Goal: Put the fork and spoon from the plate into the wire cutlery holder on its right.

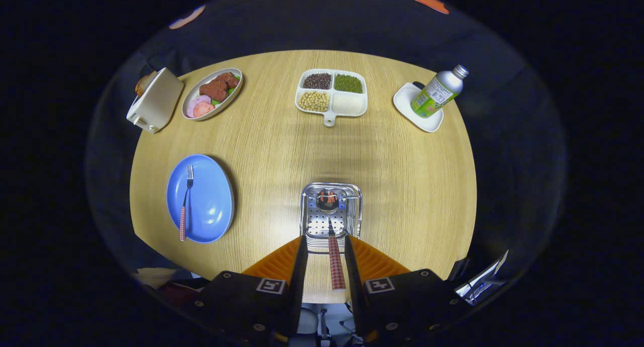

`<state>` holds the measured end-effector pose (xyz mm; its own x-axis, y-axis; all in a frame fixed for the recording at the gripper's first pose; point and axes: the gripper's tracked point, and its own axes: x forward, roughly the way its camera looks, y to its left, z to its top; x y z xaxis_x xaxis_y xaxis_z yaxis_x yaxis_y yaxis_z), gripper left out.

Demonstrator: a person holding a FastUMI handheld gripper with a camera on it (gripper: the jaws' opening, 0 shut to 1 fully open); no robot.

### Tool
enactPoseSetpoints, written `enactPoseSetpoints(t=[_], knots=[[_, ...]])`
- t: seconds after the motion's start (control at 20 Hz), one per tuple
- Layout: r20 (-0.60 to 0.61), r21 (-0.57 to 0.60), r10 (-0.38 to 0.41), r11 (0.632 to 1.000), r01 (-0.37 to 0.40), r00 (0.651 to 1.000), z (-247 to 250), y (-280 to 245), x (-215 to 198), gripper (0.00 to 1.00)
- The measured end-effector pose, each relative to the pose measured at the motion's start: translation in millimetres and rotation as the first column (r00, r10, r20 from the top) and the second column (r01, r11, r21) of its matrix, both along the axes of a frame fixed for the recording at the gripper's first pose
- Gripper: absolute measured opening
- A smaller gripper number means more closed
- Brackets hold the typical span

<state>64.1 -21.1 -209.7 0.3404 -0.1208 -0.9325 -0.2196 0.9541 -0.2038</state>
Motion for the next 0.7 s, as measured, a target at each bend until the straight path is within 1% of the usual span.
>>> enactPoseSetpoints(t=[0.05,0.1,0.2,0.25,0.3,0.35,0.45,0.55,0.7], knots=[[0.040,0.006,0.003,1.000,-0.003,0.999,5.2,4.9,1.6,0.48],[0.079,0.014,0.007,1.000,-0.008,0.997,11.1,9.3,1.1,0.60],[0.165,0.029,0.009,0.999,-0.014,0.986,23.1,22.1,2.2,0.80],[0.213,0.034,0.009,0.999,-0.017,0.977,29.0,28.6,2.8,0.86],[0.262,0.041,0.013,0.999,-0.025,0.965,34.6,36.0,3.2,0.97],[0.309,0.049,0.018,0.998,-0.035,0.951,40.0,45.1,3.8,0.99],[0.394,0.077,0.022,0.995,-0.057,0.919,44.0,68.2,0.4,0.99],[0.456,0.106,0.017,0.992,-0.073,0.890,43.7,87.9,-5.3,0.99],[0.529,0.127,0.012,0.988,-0.093,0.848,29.8,118.2,-14.6,0.98]])
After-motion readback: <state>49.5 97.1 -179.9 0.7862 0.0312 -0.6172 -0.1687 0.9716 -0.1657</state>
